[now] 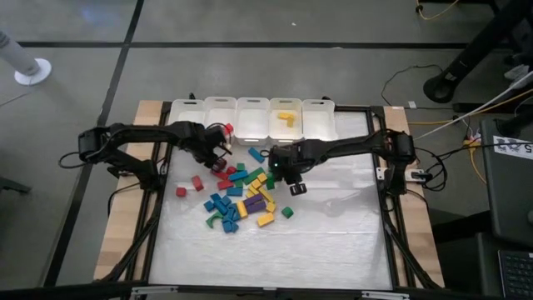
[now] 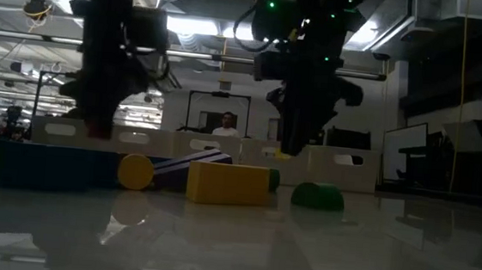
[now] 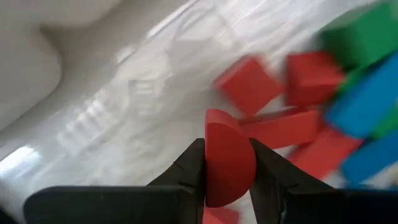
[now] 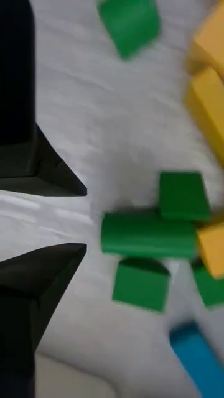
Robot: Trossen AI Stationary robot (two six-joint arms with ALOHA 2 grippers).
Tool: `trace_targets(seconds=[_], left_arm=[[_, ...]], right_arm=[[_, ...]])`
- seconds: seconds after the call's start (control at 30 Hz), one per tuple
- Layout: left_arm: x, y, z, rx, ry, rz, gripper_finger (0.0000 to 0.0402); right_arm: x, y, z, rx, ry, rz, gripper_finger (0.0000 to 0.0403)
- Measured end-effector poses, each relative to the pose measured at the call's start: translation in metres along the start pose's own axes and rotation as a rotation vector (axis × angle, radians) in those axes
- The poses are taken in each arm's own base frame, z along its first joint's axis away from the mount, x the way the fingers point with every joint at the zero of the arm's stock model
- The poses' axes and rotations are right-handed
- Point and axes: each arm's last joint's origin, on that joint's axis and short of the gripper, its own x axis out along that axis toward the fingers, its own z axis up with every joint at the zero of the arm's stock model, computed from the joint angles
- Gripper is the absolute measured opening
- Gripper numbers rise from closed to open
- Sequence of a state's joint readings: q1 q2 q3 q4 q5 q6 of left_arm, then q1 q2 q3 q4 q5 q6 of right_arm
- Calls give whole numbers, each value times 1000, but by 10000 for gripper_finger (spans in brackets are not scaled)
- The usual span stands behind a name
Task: Sort blocks
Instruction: Put the red block into the middle left white bin
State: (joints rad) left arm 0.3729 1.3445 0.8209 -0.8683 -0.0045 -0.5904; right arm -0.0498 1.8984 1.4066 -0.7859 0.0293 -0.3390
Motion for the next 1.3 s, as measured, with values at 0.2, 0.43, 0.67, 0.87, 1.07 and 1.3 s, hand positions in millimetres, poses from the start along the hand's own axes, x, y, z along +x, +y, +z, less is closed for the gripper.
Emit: trace_targets(seconds=[0.2, 0.43, 0.67, 0.87, 1.07, 1.3], left_arm=[[-19, -12, 18, 74, -124, -77, 70], [-33, -15, 31, 119, -199, -110, 70], [-43, -3, 47, 119, -279, -55, 70], [-46, 19, 63, 35, -377, 52, 87], [-49, 31, 75, 95, -456, 77, 117], [-49, 36, 76, 97, -447, 90, 163]], right_arm=[[11, -1, 1, 8, -83, -36, 133], [13, -1, 1, 4, -97, -41, 133], [12, -2, 2, 5, -105, -43, 133], [12, -2, 3, 30, -115, -45, 133], [12, -2, 2, 32, -109, -43, 134], [13, -2, 3, 85, -112, -41, 139]])
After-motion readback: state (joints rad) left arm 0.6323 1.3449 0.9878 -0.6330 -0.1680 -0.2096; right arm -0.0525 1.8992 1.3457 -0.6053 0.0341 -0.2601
